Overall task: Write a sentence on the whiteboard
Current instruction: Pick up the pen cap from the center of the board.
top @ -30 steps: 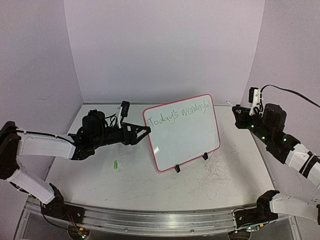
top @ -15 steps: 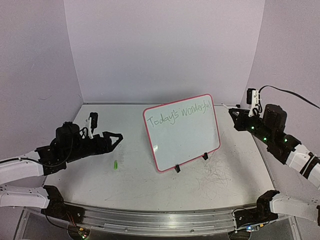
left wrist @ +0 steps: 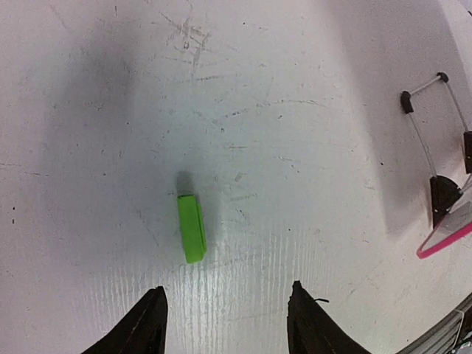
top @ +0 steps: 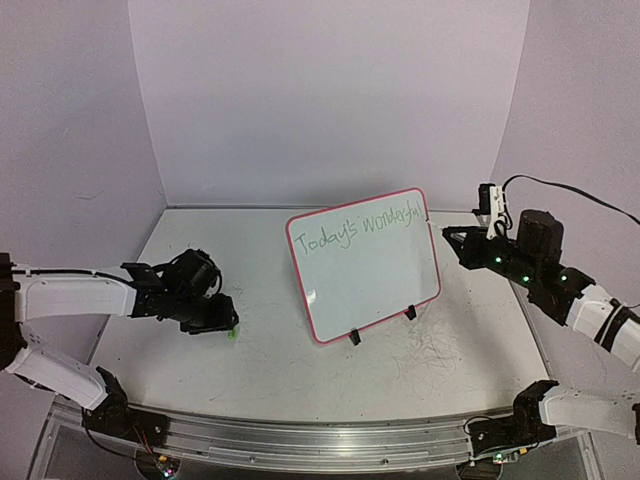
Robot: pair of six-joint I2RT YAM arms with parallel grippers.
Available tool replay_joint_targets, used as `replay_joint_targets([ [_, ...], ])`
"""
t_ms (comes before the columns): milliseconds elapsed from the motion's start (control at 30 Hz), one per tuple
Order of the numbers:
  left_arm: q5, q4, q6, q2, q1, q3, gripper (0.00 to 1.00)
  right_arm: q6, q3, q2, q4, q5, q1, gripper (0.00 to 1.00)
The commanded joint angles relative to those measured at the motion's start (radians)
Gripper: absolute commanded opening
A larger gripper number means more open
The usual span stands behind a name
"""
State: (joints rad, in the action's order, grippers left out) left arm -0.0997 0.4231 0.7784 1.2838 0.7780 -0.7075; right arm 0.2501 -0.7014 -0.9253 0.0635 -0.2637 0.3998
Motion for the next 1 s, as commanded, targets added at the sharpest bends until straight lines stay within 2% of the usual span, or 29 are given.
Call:
replay_joint_targets([
  [0, -0.051, 0.02, -0.045, 0.141, 0.0, -0.106, 0.52, 0.012, 0.018, 0.018, 0.034, -0.03, 0.003, 0.0],
  [133, -0.081, 0.02, -0.059, 0.235, 0.0, -0.144, 0.44, 0.01, 0.024, 0.02, 0.037, -0.03, 0.005, 0.0],
  [267, -0.108, 0.02, -0.061, 0.305, 0.003, -0.159, 0.42, 0.013, 0.037, 0.014, 0.051, -0.039, 0.005, 0.0],
  [733, -0.145, 0.023, -0.042, 0.414, 0.046, -0.161, 0.3, 0.016, 0.045, 0.011, 0.067, -0.037, 0.007, 0.0],
  [967, -0.133, 0.028, -0.023, 0.443, 0.055, -0.137, 0.12, 0.018, 0.044, 0.011, 0.081, -0.037, 0.007, 0.0],
])
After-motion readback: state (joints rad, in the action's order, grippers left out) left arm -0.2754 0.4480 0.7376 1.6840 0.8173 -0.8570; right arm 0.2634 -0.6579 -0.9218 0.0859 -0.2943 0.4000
